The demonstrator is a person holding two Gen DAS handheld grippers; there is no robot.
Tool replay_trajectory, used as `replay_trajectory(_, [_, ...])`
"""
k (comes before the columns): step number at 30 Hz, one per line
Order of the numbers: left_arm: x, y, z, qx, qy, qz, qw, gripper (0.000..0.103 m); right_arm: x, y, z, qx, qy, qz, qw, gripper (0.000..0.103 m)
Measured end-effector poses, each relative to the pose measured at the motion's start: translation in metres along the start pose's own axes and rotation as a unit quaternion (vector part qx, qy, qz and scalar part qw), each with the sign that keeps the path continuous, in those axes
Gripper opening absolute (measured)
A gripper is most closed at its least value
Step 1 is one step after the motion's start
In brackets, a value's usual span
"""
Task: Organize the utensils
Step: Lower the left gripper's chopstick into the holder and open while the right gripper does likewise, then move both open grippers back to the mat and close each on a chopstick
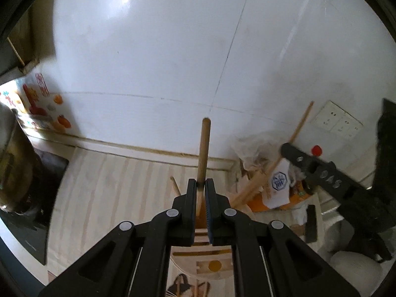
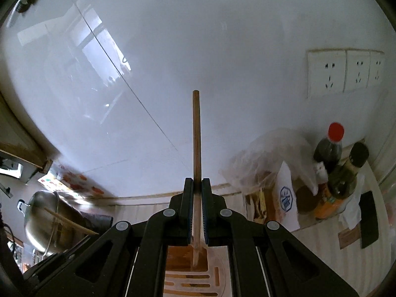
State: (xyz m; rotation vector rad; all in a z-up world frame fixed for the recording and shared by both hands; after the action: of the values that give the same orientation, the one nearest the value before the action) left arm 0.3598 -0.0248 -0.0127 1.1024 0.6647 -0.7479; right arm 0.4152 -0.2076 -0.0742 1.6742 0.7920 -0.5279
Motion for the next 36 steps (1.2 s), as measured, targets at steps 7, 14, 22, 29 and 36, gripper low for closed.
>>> replay_trajectory(7, [-0.036,0.003,-0.013,-0.013,0.016,0.025,0.9995,0.041,0.008,-0.014,0.002,-0.005,0.031,-0.059,0.998,0.023])
replay_trajectory(14, [-0.062,-0.012,-0.052,-0.025,0.061,0.067,0.9955,0.088,-0.034,-0.026,0.023,0.010,0.015,-0.042,0.999,0.051])
replay_trajectory(22, [-0.042,-0.057,-0.080,-0.013,0.103,0.045,0.9936,0.103,-0.068,-0.074,0.053,0.037,-0.016,-0.043,0.998,0.074])
replay_trajectory(29, [0.000,-0.111,-0.091,0.011,0.136,-0.006,0.9906,0.103,-0.067,-0.131,0.074,0.026,-0.058,-0.066,0.996,0.080])
replay_trajectory(36, [0.061,-0.177,-0.098,0.034,0.172,-0.103,0.9791,0.103,-0.044,-0.202,0.106,0.044,-0.082,-0.157,0.983,0.080])
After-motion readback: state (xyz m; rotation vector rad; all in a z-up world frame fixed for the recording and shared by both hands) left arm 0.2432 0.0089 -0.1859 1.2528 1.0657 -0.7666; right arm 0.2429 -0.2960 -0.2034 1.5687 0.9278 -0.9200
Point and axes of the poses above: each gripper's, at about its wrist camera, not at the fingertips, and x roughly the way its jaws point, z to its right, y to its top, the point moved 1 cm from there along x, roughly the way its jaws point, and after that the axes turned 12 degrees about -x, right-handed, at the moved point
